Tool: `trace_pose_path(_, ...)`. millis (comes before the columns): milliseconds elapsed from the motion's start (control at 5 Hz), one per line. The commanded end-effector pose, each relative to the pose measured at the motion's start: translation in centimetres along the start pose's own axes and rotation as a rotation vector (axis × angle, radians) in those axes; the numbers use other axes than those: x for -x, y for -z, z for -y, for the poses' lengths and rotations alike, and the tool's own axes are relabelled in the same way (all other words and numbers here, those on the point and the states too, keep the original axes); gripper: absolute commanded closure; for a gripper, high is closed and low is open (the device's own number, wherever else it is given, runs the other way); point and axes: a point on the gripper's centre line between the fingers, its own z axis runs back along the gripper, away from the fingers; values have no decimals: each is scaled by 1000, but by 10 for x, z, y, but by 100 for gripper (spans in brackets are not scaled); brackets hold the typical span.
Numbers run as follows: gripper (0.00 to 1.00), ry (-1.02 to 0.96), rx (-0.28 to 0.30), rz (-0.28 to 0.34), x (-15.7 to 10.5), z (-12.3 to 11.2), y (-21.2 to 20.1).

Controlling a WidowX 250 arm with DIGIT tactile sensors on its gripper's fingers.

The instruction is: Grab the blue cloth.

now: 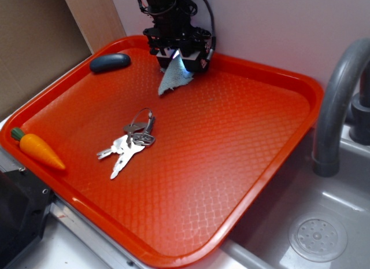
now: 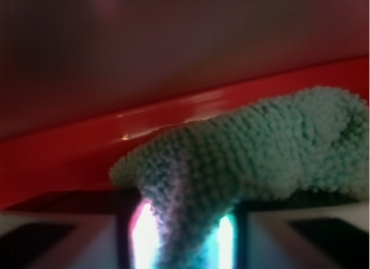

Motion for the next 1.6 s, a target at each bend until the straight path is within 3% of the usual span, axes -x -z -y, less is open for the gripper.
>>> trace_pose_path(0,100,-47,7,-124,7,-13,-51)
trace_pose_path(200,100,29,17,-242,34,-16,-107)
trace_pose_path(400,100,-3,-62,-232,62,-6,-162)
trace_pose_path(600,100,74,15,-192,78,-13,-215)
trace_pose_path(800,100,123,11,-140,82,-11,-259)
trace_pose_path(1400,100,138,-2,-113,84,-4,-246)
